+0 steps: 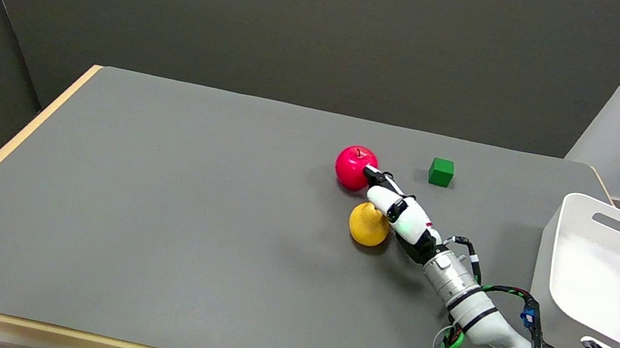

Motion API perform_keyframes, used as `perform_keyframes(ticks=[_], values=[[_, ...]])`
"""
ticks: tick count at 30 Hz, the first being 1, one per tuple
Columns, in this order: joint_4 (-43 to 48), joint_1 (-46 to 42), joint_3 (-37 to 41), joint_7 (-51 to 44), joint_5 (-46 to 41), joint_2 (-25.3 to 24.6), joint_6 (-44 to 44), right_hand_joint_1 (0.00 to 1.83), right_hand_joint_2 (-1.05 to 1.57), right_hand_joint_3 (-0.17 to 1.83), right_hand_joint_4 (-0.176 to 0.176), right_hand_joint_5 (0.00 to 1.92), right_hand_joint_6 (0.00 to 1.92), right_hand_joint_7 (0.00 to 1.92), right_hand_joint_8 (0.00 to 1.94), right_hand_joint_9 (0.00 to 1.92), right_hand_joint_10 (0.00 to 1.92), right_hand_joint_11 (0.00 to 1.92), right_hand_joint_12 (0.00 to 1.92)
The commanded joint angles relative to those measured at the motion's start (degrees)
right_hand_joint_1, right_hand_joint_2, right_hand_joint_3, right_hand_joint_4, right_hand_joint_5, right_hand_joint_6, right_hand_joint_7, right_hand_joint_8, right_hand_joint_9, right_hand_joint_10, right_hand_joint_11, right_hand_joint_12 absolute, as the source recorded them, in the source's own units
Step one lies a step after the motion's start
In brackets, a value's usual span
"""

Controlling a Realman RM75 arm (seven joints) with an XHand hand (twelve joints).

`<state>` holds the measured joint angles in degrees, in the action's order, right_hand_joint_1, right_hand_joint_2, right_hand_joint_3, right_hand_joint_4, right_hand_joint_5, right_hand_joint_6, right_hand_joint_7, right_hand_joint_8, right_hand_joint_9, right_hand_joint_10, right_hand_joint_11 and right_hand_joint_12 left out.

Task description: Pick up the yellow pear.

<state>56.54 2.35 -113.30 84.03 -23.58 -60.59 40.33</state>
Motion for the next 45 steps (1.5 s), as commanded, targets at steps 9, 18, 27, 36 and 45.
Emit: perform_keyframes(ticks=[9, 18, 27, 36, 45], values=[[-1.49, 0.17, -1.09, 0.65, 2.23, -0.17, 2.99, 0.24, 0.66, 0.99, -0.05, 0.05, 0.29, 0.04, 0.1, 0.0, 0.12, 0.0, 0.04], [-1.49, 0.17, -1.09, 0.47, 2.23, -0.17, 2.93, 0.25, 0.64, 0.97, -0.047, 0.05, 0.3, 0.04, 0.1, 0.0, 0.12, 0.0, 0.06], [-1.71, 0.33, -0.93, -0.62, 3.57, -0.17, 2.59, 0.18, 0.7, 0.83, -0.017, 0.21, 0.41, 0.18, 0.26, 0.07, 0.62, 0.0, 0.88], [-1.89, 0.57, -0.7, -0.97, 5.09, -0.17, 2.36, 0.25, 0.62, 0.97, -0.024, 0.23, 0.51, 0.23, 0.37, 0.12, 0.68, 0.0, 0.97], [-1.97, 1.28, -0.45, -1.23, 7.66, -0.17, 1.43, 0.42, 0.61, 0.96, -0.019, 0.22, 0.5, 0.22, 0.38, 0.11, 0.68, 0.0, 0.92]])
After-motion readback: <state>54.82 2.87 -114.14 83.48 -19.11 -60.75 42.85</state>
